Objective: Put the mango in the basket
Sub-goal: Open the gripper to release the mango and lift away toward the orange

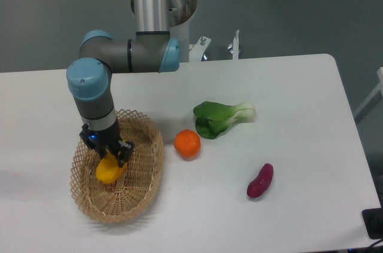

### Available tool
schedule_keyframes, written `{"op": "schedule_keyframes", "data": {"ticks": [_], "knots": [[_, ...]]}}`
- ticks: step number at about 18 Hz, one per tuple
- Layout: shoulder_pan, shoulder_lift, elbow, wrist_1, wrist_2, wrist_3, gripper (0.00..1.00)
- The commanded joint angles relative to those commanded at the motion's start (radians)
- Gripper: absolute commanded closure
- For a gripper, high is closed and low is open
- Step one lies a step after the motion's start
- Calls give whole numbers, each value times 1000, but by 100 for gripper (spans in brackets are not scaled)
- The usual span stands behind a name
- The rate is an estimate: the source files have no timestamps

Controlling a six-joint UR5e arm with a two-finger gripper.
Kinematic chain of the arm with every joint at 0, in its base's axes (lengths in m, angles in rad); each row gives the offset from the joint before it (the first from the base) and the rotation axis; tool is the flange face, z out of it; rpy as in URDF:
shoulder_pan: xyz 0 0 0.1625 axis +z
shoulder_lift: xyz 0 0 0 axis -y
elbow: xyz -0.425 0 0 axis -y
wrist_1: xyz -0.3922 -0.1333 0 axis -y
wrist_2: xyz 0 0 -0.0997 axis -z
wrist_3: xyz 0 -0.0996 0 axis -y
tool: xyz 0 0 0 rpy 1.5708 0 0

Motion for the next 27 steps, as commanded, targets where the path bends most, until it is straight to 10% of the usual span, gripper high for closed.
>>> {"op": "schedule_keyframes", "data": {"ticks": [17, 23, 27], "knots": [[116, 55, 37, -20, 25, 112, 0], [204, 83, 75, -119, 17, 262, 0], [264, 109, 135, -289, 9, 375, 0]]}}
